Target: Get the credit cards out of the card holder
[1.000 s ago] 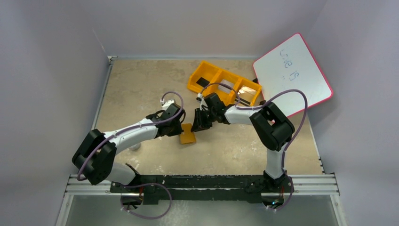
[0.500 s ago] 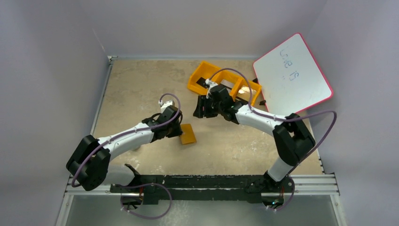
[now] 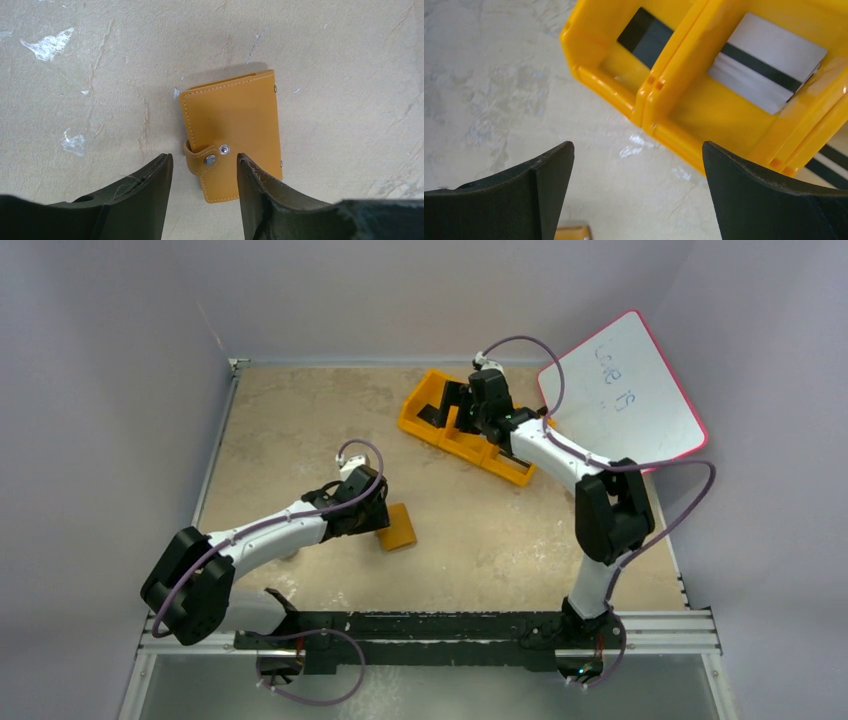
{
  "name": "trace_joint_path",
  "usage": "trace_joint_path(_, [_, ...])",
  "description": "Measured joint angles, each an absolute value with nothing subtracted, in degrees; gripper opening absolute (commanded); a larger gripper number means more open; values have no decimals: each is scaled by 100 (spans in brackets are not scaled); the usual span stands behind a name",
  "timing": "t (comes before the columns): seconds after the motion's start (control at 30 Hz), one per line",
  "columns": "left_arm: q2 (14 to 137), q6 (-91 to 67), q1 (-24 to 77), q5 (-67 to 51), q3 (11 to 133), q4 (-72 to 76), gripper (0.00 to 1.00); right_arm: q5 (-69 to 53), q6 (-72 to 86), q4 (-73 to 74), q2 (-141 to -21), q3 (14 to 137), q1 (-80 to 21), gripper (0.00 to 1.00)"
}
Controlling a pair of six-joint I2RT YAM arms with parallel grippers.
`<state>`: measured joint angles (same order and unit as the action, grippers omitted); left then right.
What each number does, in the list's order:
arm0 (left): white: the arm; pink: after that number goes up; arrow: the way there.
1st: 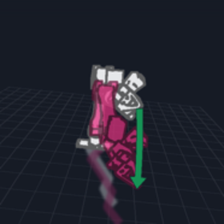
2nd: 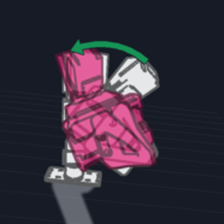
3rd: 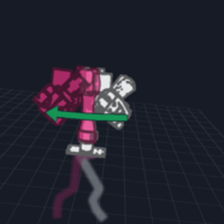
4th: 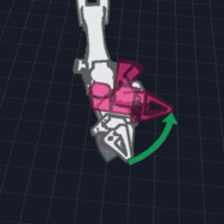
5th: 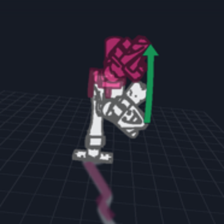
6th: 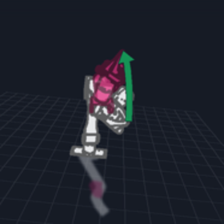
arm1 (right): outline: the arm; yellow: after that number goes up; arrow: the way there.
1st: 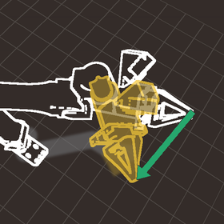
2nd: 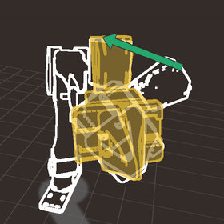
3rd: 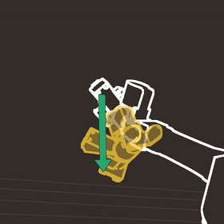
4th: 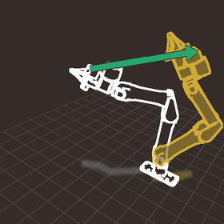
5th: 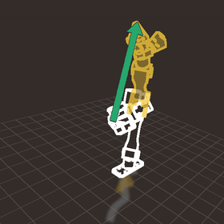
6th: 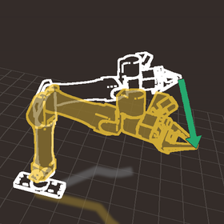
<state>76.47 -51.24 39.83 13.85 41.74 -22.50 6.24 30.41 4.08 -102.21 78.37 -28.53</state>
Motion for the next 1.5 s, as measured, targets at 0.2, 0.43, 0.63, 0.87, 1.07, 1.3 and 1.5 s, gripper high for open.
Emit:
trace_joint_path(0.2, [7647,-5113,3983,1426,4178,-2418,55,292,2897,681,-11026,8643,-2541,95])
trace_joint_path(0.43, [7620,-5026,3983,1459,4178,-2515,56,23,2729,1116,-11799,9557,-2510,93])
trace_joint_path(0.63, [7498,-4991,3983,1468,4178,-2515,56,-64,2722,1439,-12171,9870,-2512,90])
trace_joint_path(0.87, [7476,-4993,3983,1507,4180,-2523,57,14,2731,1817,-12820,10669,-2512,85])
trace_joint_path(1.07, [7406,-4995,3983,1575,4204,-2550,58,-366,2624,1645,-12807,10307,-2526,81])
trace_joint_path(1.3, [7338,-4995,3983,1678,4254,-2580,59,-976,2263,1295,-12731,9771,-2646,76])
trace_joint_path(1.5, [7258,-5004,3983,1831,4298,-2646,59,-1332,1828,1157,-12641,9594,-2714,74])
